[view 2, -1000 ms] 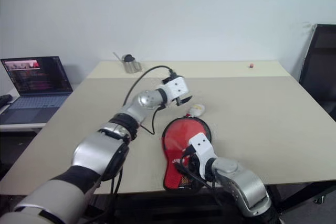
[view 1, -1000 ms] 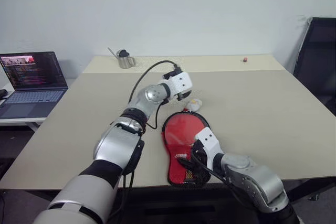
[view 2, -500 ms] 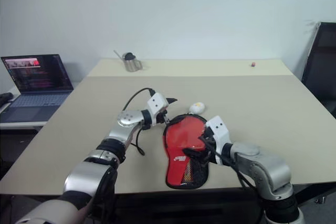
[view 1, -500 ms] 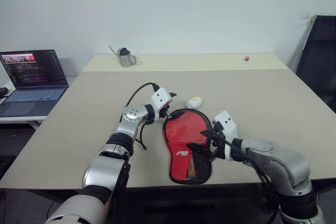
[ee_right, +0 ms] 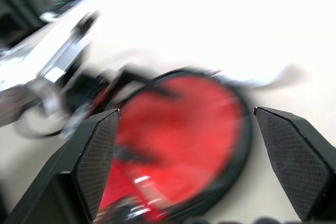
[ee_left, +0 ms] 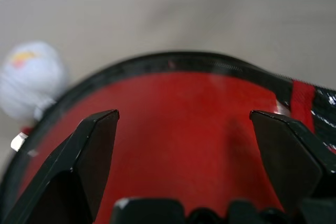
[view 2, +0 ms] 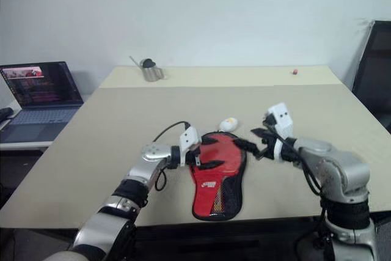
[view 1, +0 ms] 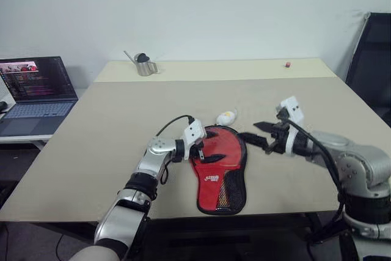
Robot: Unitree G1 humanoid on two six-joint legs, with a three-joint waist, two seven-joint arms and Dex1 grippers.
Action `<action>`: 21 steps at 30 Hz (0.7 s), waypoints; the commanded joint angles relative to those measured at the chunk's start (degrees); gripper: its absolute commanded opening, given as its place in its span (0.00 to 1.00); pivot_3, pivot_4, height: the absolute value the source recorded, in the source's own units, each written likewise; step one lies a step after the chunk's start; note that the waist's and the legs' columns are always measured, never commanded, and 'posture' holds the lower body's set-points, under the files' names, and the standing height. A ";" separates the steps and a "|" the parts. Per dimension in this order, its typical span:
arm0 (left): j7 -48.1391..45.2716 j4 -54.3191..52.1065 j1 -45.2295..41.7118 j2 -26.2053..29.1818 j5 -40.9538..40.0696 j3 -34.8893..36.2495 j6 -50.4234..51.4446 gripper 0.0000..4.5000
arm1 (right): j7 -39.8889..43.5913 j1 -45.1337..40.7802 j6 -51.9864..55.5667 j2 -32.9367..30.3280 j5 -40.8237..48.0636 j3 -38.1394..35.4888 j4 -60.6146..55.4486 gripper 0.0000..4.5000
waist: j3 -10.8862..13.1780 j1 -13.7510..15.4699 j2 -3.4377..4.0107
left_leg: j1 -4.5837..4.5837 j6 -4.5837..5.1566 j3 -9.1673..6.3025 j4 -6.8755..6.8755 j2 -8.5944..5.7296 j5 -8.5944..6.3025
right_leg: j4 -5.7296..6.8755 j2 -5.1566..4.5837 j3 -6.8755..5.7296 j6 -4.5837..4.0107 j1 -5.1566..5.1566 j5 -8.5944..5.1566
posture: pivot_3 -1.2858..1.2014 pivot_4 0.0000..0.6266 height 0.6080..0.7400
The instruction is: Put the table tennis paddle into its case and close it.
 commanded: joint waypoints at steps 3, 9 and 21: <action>2.10 -4.88 2.42 0.91 0.17 -0.90 1.77 0.97 | -1.21 -10.29 -15.06 5.21 -9.03 5.27 20.43 1.00 | 0.01 -0.42 0.03 | 0.05 0.00 0.05 0.00 0.00 0.01 | 0.05 0.00 0.07 -0.02 0.00 0.01 | 0.52 0.24 1.00; 2.70 -9.88 4.85 2.11 -0.42 -1.28 4.51 0.97 | -2.78 -22.32 -31.27 14.42 -15.34 6.22 48.49 1.00 | 0.03 -0.82 0.07 | 0.00 -0.03 0.08 -0.02 0.00 0.01 | 0.01 -0.03 0.14 -0.06 -0.08 0.04 | 0.52 0.24 1.00; 4.59 -20.18 9.91 5.20 -1.03 -1.41 10.40 0.97 | -11.63 -35.32 -55.56 23.29 -24.77 4.90 84.15 1.00 | 0.07 -1.31 0.15 | -0.06 -0.23 0.08 -0.09 0.02 0.11 | 0.03 -0.05 0.23 -0.08 -0.26 0.04 | 0.52 0.24 1.00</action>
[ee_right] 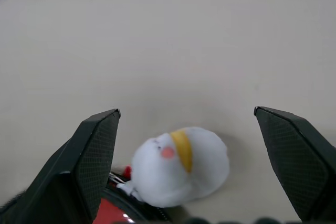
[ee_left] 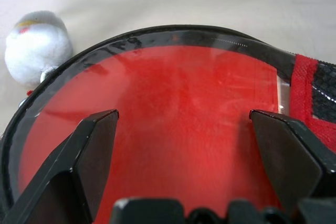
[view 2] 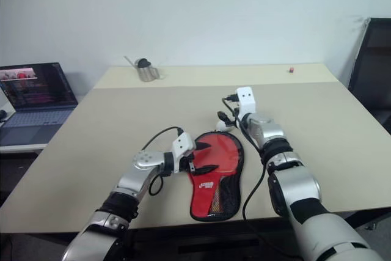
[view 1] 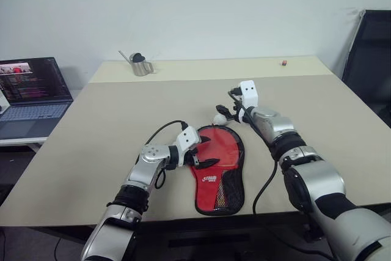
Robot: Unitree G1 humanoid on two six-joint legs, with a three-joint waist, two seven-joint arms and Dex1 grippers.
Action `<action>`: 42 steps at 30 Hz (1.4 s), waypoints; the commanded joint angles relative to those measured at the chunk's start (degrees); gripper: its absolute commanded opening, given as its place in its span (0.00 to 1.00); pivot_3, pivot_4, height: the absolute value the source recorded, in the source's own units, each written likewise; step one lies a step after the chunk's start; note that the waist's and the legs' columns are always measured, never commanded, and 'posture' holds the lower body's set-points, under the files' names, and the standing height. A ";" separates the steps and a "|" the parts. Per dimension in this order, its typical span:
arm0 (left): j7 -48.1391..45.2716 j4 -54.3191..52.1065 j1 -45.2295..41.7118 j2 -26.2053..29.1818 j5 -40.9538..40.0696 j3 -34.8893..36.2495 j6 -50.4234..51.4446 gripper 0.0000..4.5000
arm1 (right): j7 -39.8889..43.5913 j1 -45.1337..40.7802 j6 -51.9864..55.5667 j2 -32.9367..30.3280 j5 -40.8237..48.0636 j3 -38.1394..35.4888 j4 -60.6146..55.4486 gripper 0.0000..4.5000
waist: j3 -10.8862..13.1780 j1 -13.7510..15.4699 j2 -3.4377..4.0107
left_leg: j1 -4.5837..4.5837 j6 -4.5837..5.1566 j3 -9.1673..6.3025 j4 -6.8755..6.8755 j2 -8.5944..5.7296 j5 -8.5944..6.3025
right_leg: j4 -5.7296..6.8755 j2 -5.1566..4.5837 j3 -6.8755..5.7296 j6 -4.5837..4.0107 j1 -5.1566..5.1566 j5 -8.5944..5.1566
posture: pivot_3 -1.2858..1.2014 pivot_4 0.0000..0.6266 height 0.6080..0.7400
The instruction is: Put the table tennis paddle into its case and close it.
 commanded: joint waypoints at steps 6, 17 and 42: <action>1.69 -6.84 3.12 2.29 -0.01 -0.53 3.43 0.97 | -4.57 -2.52 -6.13 5.42 -4.92 -1.22 6.10 1.00 | 0.03 -0.43 0.06 | -0.01 -0.03 0.01 0.02 0.02 0.02 | 0.15 0.01 0.08 -0.02 -0.09 0.00 | 0.52 0.24 1.00; 2.58 -7.69 3.70 2.81 0.78 -1.75 4.12 0.97 | -10.58 -2.69 -7.12 7.66 -11.82 1.07 7.37 0.41 | 0.03 -1.20 0.09 | 0.01 -0.02 0.00 0.01 0.01 0.01 | 0.18 0.05 0.08 -0.06 -0.10 0.02 | 0.52 0.24 1.00; 4.85 10.21 -0.09 -3.07 3.08 -5.69 -2.68 0.97 | -8.03 0.78 -10.77 -3.74 -18.56 3.61 4.28 0.01 | -0.14 -0.43 0.31 | 0.63 0.04 -0.02 -0.01 -0.05 0.00 | 0.21 0.06 0.03 -0.11 0.55 0.06 | 0.52 0.24 1.00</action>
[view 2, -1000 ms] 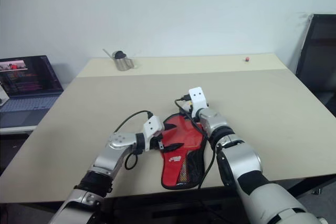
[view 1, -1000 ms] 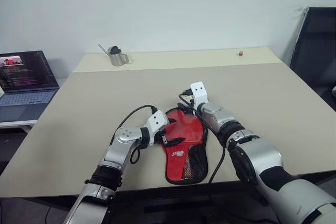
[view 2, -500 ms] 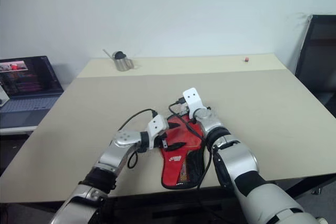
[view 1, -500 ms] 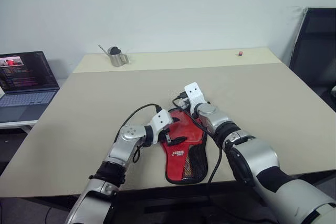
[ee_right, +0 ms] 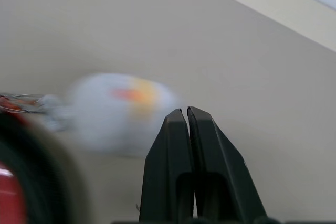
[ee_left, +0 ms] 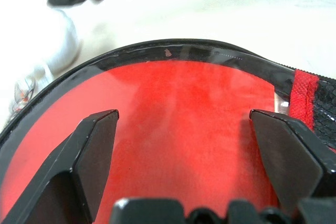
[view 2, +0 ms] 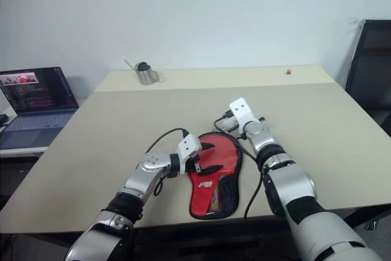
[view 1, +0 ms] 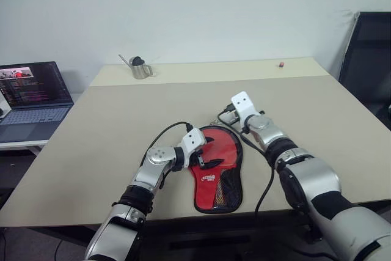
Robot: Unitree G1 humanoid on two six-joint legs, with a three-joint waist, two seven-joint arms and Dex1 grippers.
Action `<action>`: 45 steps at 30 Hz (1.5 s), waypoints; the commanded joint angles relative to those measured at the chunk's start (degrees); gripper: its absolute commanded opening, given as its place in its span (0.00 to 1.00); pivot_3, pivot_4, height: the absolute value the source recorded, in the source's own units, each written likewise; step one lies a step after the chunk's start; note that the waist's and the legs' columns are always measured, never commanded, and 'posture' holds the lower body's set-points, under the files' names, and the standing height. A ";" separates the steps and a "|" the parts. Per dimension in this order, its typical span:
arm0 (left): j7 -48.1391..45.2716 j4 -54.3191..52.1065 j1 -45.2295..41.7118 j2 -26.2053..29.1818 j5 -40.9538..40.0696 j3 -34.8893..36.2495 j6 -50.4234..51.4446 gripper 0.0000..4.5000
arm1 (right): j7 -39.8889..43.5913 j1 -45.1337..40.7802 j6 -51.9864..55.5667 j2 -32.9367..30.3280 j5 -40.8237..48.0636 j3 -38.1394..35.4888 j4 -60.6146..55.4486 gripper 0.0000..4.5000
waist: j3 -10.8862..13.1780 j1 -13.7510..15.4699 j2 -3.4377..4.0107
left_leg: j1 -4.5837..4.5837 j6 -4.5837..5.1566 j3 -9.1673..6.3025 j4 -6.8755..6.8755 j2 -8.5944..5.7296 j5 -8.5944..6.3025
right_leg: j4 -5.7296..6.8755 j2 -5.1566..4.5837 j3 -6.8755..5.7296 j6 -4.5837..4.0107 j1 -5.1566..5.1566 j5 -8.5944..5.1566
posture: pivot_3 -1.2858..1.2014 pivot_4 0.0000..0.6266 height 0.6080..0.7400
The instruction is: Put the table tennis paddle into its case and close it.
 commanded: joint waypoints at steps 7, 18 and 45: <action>0.71 4.88 1.51 -1.17 2.54 -2.39 0.51 0.97 | 9.11 2.95 -1.88 -1.01 3.51 -1.79 -7.30 0.01 | 0.00 0.07 0.02 | 0.45 0.02 -0.09 -0.01 0.03 -0.01 | -0.11 0.05 -0.10 0.01 0.62 -0.01 | 0.52 0.24 1.00; 0.95 4.79 1.45 -1.29 2.69 -2.40 0.31 0.97 | 8.68 2.12 -1.52 1.70 7.57 -4.81 -6.63 0.53 | 0.00 0.42 0.03 | 0.52 0.01 -0.15 -0.02 0.04 -0.01 | -0.17 0.05 -0.15 0.01 0.72 -0.01 | 0.52 0.24 1.00; 3.01 -7.06 8.71 3.76 2.42 -2.02 5.26 0.97 | -1.91 1.12 1.31 8.57 3.21 -3.64 0.60 0.30 | 0.03 -0.97 0.08 | 0.53 0.01 -0.14 -0.16 0.11 -0.03 | -0.22 0.14 -0.10 -0.05 0.64 -0.05 | 0.52 0.24 1.00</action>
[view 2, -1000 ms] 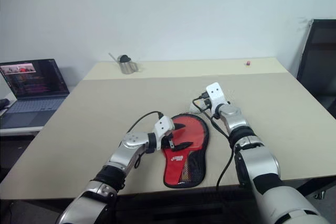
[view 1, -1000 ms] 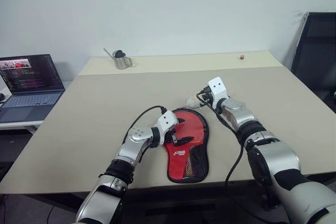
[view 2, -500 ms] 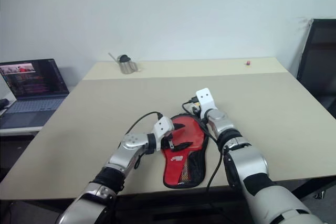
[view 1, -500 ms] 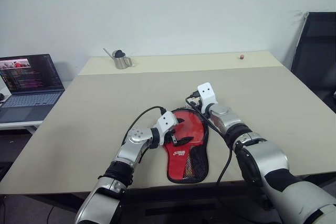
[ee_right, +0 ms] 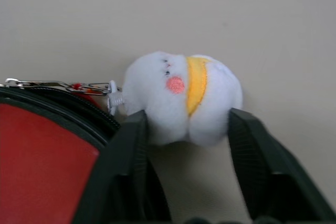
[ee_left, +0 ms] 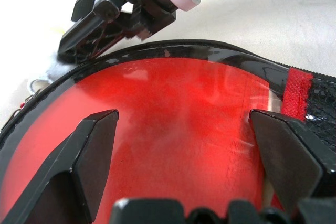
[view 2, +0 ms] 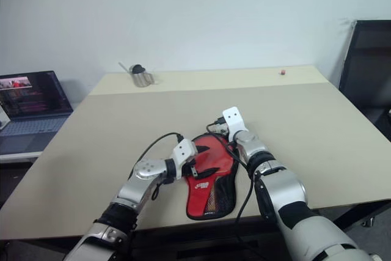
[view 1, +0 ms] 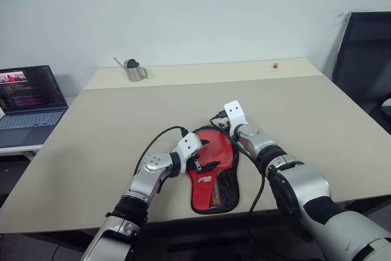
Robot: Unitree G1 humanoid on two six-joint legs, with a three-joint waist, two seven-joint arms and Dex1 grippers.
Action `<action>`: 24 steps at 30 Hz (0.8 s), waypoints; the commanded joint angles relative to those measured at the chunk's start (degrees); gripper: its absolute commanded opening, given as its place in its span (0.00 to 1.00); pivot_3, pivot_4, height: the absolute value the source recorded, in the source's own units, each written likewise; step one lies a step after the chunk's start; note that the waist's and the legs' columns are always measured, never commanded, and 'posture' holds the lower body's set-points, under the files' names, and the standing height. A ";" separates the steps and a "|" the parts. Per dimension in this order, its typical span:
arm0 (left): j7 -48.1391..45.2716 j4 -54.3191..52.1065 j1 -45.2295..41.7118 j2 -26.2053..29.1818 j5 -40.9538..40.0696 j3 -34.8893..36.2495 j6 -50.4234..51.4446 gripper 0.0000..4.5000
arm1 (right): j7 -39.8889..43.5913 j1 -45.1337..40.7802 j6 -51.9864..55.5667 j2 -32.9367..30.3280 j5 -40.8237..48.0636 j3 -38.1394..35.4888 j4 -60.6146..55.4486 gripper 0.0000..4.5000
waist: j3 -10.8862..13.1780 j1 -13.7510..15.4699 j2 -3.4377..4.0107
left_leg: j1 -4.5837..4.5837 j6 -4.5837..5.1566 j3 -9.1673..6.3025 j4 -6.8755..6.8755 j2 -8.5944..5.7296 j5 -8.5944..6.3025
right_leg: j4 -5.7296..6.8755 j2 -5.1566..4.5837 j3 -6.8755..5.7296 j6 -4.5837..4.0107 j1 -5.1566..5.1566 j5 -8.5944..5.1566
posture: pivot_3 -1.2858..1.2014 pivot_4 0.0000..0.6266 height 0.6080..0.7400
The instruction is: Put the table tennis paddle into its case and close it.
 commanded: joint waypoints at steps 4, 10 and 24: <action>-0.41 2.57 2.32 1.43 2.61 -2.39 1.86 0.97 | -1.35 0.19 -0.69 -0.08 -1.89 0.40 -0.44 0.04 | 0.00 -0.01 0.00 | 0.00 0.00 0.00 -0.01 0.00 0.00 | -0.01 0.00 0.00 -0.01 0.00 -0.01 | 0.52 0.24 1.00; -0.21 2.92 2.49 0.94 2.69 -2.76 1.57 0.97 | -0.92 0.85 -1.64 -0.75 -3.79 1.60 -0.69 0.01 | 0.00 -0.01 0.00 | 0.02 0.00 0.00 -0.02 0.00 0.00 | -0.01 0.01 -0.01 -0.01 0.02 -0.01 | 0.52 0.24 1.00; -0.32 7.47 0.78 -0.91 2.79 -3.36 -0.30 0.97 | 10.81 4.51 -4.40 -7.99 -5.81 5.61 -6.14 0.01 | -0.01 0.49 0.01 | 0.06 0.00 -0.05 -0.01 -0.01 0.00 | -0.08 -0.01 -0.07 0.01 0.14 -0.01 | 0.52 0.24 1.00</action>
